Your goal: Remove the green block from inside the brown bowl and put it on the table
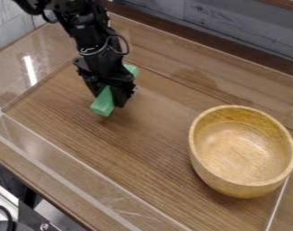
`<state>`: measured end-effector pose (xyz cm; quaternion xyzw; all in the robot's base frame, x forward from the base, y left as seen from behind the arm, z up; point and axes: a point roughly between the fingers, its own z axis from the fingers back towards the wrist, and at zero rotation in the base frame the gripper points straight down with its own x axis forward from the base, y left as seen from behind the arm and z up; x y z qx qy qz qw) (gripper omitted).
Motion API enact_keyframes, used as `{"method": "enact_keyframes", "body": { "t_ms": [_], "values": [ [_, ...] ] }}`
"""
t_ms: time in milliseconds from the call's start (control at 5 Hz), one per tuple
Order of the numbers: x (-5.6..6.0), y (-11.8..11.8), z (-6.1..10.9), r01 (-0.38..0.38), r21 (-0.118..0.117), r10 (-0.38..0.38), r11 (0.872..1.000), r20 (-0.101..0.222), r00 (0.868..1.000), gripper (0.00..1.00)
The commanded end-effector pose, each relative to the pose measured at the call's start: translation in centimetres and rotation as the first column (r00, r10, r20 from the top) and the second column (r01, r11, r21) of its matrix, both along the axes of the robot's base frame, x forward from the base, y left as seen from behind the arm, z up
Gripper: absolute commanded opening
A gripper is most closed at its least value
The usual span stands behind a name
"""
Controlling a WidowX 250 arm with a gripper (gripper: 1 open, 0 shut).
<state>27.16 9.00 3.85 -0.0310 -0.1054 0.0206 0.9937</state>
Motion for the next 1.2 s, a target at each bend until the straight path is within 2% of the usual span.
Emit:
{"method": "enact_keyframes", "body": {
  "t_ms": [0,800,1000],
  "values": [
    [1.05,0.17,1.20,0.004,0.012,-0.004,1.000,0.031,1.000,0.00],
    [1.01,0.06,0.87,-0.014,-0.020,0.014,1.000,-0.018,1.000,0.00],
    [1.03,0.39,1.01,-0.018,-0.025,0.018,1.000,-0.023,1.000,1.00]
  ]
}}
